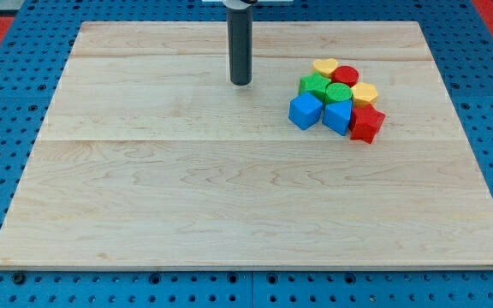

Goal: Separate the blue cube green circle from the group of blocks

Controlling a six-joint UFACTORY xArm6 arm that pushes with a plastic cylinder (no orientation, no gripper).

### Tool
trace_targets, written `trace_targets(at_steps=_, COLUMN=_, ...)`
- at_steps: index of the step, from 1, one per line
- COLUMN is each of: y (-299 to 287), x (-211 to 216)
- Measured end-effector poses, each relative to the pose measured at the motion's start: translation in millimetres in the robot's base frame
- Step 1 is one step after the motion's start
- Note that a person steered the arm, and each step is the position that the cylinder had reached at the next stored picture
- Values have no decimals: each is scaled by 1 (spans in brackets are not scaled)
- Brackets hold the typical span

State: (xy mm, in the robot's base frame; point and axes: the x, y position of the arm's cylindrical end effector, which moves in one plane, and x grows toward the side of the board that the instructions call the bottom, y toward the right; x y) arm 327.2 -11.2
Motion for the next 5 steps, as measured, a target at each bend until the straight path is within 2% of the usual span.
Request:
trace_targets(at_steps=1, y=1, x=-15)
trace_targets(at_steps=2, y=57, x=-58)
trace_targets(at_steps=3, y=162, x=-56)
trace_targets(at_steps=4, y=191, x=-13)
trace_targets(at_steps=5, y=145, x=45)
